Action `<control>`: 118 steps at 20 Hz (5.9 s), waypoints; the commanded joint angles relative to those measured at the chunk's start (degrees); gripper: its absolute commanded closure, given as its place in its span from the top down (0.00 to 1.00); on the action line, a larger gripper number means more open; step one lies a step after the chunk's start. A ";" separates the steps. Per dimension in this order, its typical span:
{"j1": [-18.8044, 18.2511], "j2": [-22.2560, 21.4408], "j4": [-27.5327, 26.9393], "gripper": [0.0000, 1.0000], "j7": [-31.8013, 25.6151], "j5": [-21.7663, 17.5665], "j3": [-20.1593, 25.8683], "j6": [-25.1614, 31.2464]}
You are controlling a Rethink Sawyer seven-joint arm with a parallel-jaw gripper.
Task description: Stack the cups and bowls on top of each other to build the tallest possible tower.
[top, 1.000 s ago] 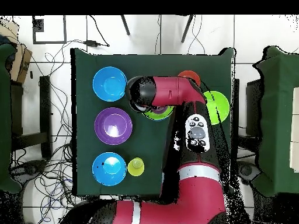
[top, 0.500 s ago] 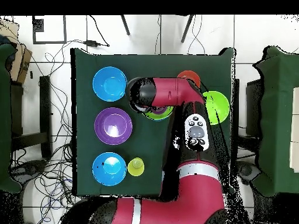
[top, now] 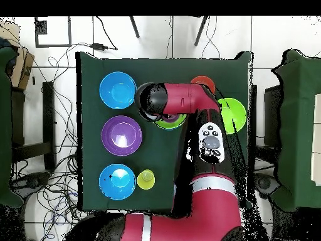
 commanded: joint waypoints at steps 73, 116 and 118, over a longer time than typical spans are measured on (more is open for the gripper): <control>3.87 -9.54 -0.91 1.00 -0.01 5.10 2.66 13.50; 18.36 -10.93 18.19 1.00 21.59 15.59 -15.08 -1.00; 19.05 -11.24 18.40 1.00 22.03 15.85 -15.66 -0.68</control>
